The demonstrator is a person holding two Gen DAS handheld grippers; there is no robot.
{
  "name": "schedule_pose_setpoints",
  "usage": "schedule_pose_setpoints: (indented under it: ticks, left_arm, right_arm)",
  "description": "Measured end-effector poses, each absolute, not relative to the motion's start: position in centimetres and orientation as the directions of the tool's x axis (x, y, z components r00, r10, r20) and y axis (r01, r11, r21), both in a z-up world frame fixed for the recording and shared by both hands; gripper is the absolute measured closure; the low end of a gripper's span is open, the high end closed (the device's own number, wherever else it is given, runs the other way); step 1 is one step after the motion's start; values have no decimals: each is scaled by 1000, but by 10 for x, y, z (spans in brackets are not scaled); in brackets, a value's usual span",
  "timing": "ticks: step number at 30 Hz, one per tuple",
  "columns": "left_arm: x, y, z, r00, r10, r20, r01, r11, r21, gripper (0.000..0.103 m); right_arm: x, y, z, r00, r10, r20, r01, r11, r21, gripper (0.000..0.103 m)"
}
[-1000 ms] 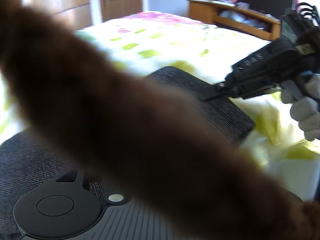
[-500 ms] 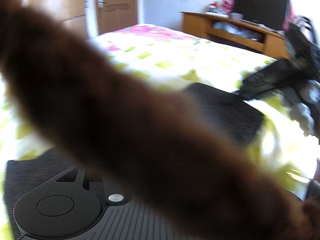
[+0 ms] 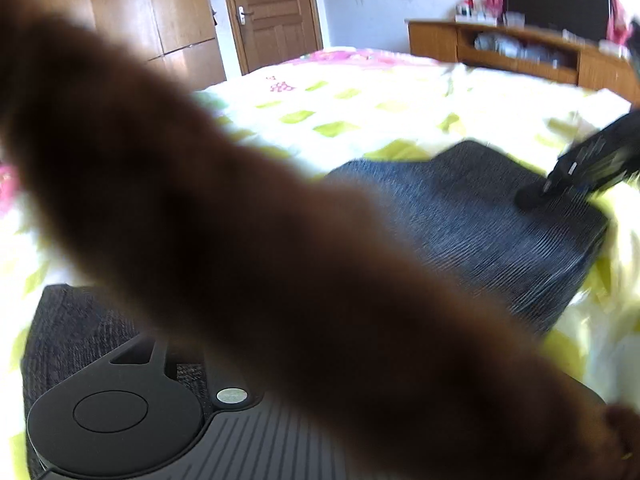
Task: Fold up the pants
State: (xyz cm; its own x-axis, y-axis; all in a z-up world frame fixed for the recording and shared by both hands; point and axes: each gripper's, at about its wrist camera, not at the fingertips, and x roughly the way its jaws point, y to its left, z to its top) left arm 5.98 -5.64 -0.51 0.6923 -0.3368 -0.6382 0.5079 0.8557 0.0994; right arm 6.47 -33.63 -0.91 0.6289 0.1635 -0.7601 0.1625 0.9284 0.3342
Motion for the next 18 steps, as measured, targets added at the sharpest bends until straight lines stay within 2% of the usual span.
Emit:
schedule_pose_setpoints:
  ticks: [1, 2, 4, 10, 18]
  left_arm:
    - [59, -55, -6, 691, -338, -639, 501, 861, 85, 50]
    - [60, -55, -8, 684, -336, -648, 499, 863, 79, 50]
    - [55, -59, -14, 702, -328, -632, 506, 854, 118, 50]
    - [50, -55, -13, 680, -371, -633, 535, 841, 82, 51]
    - [46, -36, -1, 692, -394, -605, 529, 847, 52, 50]
  right_arm:
    - [65, -337, -6, 627, 167, -761, 172, 923, 344, 69]
    - [64, -338, -2, 630, 173, -757, 178, 917, 358, 73]
    - [60, -339, 9, 644, 177, -744, 180, 911, 372, 75]
    - [50, -315, 54, 709, 233, -666, 110, 896, 430, 76]
    - [57, -246, 99, 726, 295, -622, -28, 915, 402, 76]
